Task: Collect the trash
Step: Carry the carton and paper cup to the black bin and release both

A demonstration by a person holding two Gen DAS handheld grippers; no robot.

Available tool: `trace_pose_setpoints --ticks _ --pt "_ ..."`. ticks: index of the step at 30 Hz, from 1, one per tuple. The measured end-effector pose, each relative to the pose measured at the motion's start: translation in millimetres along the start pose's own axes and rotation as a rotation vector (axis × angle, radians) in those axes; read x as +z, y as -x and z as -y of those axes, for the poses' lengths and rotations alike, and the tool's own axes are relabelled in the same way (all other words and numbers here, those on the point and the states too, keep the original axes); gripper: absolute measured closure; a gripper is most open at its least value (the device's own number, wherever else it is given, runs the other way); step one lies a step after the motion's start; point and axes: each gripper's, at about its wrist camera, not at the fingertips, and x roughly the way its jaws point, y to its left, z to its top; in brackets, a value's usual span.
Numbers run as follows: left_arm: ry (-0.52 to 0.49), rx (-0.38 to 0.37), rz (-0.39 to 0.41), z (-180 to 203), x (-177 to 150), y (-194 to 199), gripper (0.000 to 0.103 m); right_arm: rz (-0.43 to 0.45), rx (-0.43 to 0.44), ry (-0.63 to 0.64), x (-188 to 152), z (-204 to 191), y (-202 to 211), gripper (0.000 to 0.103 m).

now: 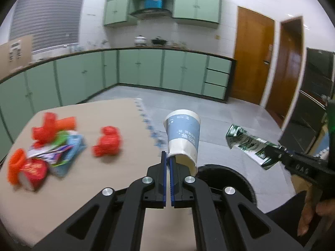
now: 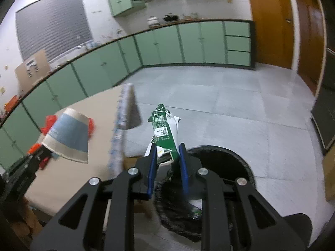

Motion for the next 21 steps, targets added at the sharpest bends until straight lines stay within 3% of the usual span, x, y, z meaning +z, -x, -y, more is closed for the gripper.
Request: trace_pose_setpoints --ticks 4,13,15,17,21 --pt "-0.053 -0.064 -0.041 39 0 -29 0.100 -0.043 -0.049 -0.053 -10 35 -16 0.083" --pt "-0.125 -0.130 -0.156 90 -27 -93 0.100 -0.137 -0.104 -0.132 -27 86 -53 0.082" --pt "-0.138 -0.130 -0.174 98 -30 -103 0.099 -0.151 -0.116 -0.150 -28 90 -59 0.079" --pt "-0.143 -0.133 -0.196 101 -38 -113 0.086 -0.156 -0.121 -0.162 -29 90 -62 0.071" --pt "-0.151 -0.128 -0.221 103 -47 -126 0.086 -0.157 -0.119 -0.170 -26 93 -63 0.069"
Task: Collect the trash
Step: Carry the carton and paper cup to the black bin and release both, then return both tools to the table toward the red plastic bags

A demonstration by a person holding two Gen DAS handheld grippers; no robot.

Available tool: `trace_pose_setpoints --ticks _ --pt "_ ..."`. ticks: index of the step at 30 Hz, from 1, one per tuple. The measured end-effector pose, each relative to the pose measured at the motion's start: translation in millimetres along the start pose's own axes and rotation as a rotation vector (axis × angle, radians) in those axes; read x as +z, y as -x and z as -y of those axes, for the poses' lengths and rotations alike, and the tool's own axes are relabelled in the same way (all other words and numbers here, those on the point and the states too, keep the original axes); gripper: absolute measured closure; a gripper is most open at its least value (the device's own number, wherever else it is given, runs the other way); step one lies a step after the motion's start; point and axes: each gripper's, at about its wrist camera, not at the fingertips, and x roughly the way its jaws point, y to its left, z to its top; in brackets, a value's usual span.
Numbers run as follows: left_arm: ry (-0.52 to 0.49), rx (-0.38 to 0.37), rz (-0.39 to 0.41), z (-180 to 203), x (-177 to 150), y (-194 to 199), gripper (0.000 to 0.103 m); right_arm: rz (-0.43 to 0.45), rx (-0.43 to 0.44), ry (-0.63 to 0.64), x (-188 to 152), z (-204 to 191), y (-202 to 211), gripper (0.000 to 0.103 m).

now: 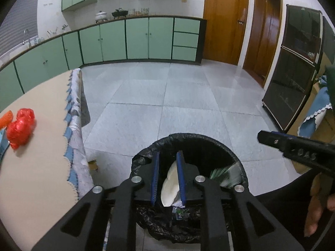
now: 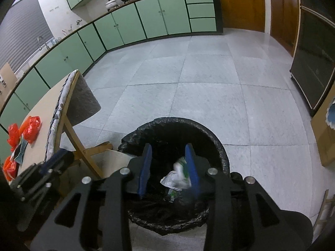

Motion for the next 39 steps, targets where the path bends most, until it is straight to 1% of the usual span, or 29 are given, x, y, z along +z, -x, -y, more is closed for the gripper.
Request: trace_pose_setpoints --ticks 4,6,11,13,16,18,20,21,22,26,31,34,36,39 --pt "0.007 0.008 -0.002 -2 -1 1 0.086 0.013 0.006 -0.004 2 0 6 0.069" --pt "0.010 0.019 0.010 -5 -1 8 0.084 0.019 0.012 -0.001 2 -1 9 0.069" --pt "0.032 0.059 0.049 -20 -2 33 0.069 0.038 0.024 0.039 1 -16 20 0.069" --pt "0.051 0.081 0.062 -30 -3 46 0.067 0.045 0.025 0.065 0 -25 25 0.069" --pt "0.081 0.119 0.085 -45 -4 67 0.059 0.057 0.039 0.097 -1 -42 32 0.066" --pt "0.094 0.152 0.100 -56 -6 81 0.055 0.066 0.051 0.129 -2 -58 39 0.065" --pt "0.116 0.184 0.115 -71 -10 98 0.045 0.081 0.065 0.159 -2 -74 46 0.060" --pt "0.123 0.200 0.120 -77 -11 105 0.044 0.090 0.072 0.176 -3 -84 50 0.055" --pt "0.130 0.218 0.127 -83 -14 114 0.042 0.098 0.081 0.194 -3 -92 53 0.053" --pt "0.173 0.310 0.164 -121 -29 155 0.037 0.112 0.133 0.264 -5 -135 59 0.053" --pt "0.253 0.439 0.202 -186 -54 197 0.036 0.120 0.223 0.359 -9 -204 62 0.053" --pt "0.287 0.507 0.212 -222 -69 217 0.036 0.127 0.278 0.416 -15 -248 64 0.053" --pt "0.318 0.566 0.214 -254 -84 230 0.036 0.131 0.305 0.447 -20 -271 66 0.053" --pt "0.365 0.621 0.215 -290 -99 241 0.036 0.133 0.340 0.481 -29 -304 66 0.053"
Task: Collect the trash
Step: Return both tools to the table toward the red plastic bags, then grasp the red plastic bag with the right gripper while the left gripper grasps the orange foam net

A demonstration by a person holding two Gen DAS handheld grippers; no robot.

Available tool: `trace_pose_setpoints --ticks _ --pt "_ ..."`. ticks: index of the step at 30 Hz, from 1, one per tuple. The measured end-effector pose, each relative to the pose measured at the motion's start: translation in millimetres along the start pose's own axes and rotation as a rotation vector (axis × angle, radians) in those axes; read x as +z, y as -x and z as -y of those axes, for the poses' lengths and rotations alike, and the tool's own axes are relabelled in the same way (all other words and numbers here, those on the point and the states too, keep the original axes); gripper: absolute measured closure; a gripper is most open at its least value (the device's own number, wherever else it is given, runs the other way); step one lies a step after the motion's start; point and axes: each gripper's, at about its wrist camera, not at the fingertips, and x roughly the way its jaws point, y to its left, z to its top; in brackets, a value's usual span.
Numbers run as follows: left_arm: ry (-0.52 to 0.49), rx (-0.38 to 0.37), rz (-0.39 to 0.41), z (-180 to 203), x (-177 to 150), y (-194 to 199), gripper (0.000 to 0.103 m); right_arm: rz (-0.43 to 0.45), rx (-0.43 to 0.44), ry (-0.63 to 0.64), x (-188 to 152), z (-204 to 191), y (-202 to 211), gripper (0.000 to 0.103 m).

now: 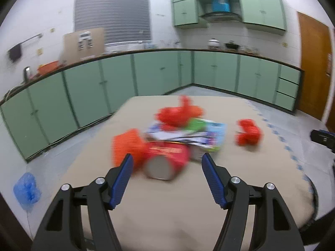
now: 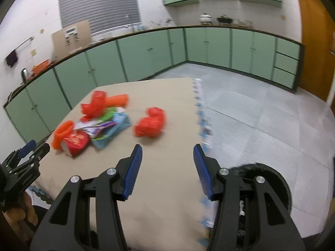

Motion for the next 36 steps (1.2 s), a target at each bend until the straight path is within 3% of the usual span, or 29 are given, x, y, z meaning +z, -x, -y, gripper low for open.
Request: trace_pose_setpoints --ticks 6,11,20,21,23,26,29,36 --pt "0.049 0.034 -0.003 -46 1 -26 0.036 -0.020 0.056 0.039 9 -53 -29 0.053" --pt "0.062 0.007 -0.035 -62 0 -54 0.036 -0.025 0.076 0.078 12 -93 -48 0.053" --pt "0.033 -0.023 -0.123 -73 -4 -103 0.038 -0.039 0.063 0.088 19 -113 -74 0.053" --pt "0.032 -0.022 -0.123 -75 -4 -104 0.042 -0.041 0.059 0.090 20 -114 -76 0.053" --pt "0.038 -0.034 -0.136 -78 -3 -108 0.075 -0.039 0.052 0.093 19 -113 -80 0.053" --pt "0.043 -0.043 -0.126 -81 -1 -109 0.094 -0.042 0.036 0.086 21 -105 -86 0.053" --pt "0.042 -0.044 -0.098 -81 3 -107 0.103 -0.038 0.012 0.074 24 -94 -89 0.053" --pt "0.064 -0.078 -0.082 -80 11 -107 0.103 -0.034 -0.020 0.036 29 -69 -93 0.053"
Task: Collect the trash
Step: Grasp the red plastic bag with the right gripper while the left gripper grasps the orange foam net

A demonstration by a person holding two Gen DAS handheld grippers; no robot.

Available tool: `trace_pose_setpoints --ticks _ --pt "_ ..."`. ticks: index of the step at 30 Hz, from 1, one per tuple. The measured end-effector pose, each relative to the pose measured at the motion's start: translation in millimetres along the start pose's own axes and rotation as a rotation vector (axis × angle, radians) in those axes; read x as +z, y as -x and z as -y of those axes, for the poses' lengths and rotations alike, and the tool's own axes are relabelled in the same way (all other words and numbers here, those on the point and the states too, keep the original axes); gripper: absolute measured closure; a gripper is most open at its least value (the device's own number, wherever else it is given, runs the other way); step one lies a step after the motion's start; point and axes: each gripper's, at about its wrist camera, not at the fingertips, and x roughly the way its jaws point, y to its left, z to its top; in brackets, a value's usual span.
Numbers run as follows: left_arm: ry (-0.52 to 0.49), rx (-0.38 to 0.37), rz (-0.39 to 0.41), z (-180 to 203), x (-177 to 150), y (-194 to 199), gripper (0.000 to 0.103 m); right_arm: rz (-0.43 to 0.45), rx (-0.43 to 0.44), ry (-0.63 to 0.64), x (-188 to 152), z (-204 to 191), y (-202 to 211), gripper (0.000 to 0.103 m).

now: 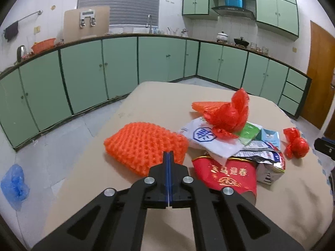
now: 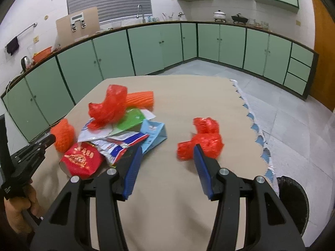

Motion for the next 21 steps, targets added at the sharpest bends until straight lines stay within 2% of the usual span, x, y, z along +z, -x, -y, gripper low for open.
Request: trace_pose_setpoints --ticks 1,2,3,4,5,6,8,18,21 --pt "-0.003 -0.001 -0.005 0 0 0 0.103 0.001 -0.001 -0.003 0 1 0 0.053" --pt "-0.006 -0.009 -0.024 2 -1 -1 0.098 0.001 0.000 -0.006 0 3 -1 0.053" --pt "-0.006 0.003 -0.016 3 -2 0 0.085 0.000 0.001 -0.007 -1 4 -1 0.053" --pt "-0.011 0.024 -0.002 4 -3 2 0.043 0.000 0.003 -0.008 -1 5 -1 0.053" --pt "-0.016 0.056 0.033 4 -3 7 0.024 -0.001 0.005 -0.009 -2 5 -2 0.053" --pt "-0.022 0.075 0.070 5 -2 11 0.024 -0.002 0.007 -0.010 -1 6 -2 0.053" --pt "-0.022 0.072 0.071 5 3 9 0.024 -0.004 0.009 -0.013 -2 7 -3 0.053" --pt "-0.005 0.080 0.001 1 10 -25 0.024 -0.015 0.005 -0.015 -1 9 -13 0.053" --pt "-0.002 0.077 -0.029 -3 9 -32 0.027 -0.021 -0.008 -0.019 2 11 -22 0.053"
